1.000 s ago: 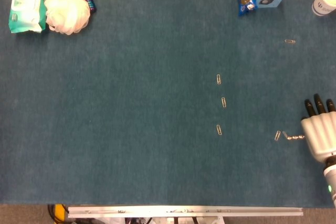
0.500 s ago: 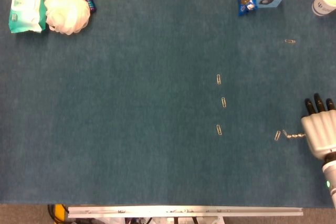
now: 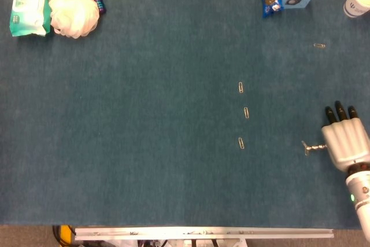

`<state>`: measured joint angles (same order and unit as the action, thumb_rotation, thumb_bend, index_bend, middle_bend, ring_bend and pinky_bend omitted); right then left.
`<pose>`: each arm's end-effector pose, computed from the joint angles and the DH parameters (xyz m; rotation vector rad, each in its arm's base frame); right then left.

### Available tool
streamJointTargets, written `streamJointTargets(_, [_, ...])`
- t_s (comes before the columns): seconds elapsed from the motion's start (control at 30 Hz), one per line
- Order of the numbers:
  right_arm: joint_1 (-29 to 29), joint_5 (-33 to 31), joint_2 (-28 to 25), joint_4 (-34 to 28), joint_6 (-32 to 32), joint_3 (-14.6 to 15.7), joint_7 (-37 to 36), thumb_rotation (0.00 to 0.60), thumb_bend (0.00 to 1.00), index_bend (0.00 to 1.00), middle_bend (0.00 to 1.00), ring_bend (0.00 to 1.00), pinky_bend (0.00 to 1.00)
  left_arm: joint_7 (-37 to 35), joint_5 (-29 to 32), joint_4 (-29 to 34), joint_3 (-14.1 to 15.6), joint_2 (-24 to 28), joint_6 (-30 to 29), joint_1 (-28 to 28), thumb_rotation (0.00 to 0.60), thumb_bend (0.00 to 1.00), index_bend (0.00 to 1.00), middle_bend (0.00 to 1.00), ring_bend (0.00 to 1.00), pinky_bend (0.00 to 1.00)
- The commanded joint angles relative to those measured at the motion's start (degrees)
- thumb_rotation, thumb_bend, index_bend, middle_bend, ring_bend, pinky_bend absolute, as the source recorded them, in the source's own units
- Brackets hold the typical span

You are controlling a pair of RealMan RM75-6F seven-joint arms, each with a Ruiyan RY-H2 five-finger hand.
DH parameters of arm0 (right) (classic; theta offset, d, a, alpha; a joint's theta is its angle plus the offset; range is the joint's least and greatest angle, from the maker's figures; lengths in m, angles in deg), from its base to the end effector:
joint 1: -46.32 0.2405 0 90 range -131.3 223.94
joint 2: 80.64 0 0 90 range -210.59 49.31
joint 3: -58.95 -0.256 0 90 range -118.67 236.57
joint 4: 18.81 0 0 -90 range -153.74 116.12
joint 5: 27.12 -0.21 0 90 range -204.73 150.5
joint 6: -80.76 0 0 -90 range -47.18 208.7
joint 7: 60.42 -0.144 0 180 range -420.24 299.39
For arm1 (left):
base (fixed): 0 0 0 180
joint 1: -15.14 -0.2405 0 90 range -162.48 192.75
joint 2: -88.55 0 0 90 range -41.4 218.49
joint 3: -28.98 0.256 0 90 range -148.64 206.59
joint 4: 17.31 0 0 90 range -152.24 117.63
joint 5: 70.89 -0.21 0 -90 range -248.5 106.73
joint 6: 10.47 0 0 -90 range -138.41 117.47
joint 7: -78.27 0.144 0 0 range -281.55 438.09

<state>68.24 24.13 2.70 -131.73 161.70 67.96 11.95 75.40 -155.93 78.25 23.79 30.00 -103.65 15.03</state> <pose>-0.2299 -0.1686 0.0077 1.8922 -0.7263 0.0912 -0.3109 0.1604 0.2095 -1.2264 -0.8211 -0.9566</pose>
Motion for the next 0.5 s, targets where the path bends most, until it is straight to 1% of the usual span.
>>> streamJointTargets(0.03, [0.2,0.1,0.2,0.0,-0.1,-0.1,-0.1,0.600,0.39,0.58,0.14,0.00,0.15,-0.1,0.0,0.1,0.0,0.1,0.0,0.0,0.600,0.20,0.49,0.37,0.25,0.42])
streamJointTargets(0.23, [0.9,0.8,0.7,-0.7,-0.2,-0.4,0.0,0.600,0.39,0.58,0.14,0.00,0.15,0.0,0.0,0.0,0.0,0.1,0.1,0.0,0.600,0.20,0.49,0.37,0.25,0.42])
streamJointTargets(0.5, [2.7,1.6,2.6,-1.0,-1.0,-1.8,1.1,0.600,0.39,0.58,0.14,0.00,0.15,-0.1,0.0,0.0,0.0,0.1,0.1,0.0,0.600,0.20,0.49,0.37,0.25,0.42])
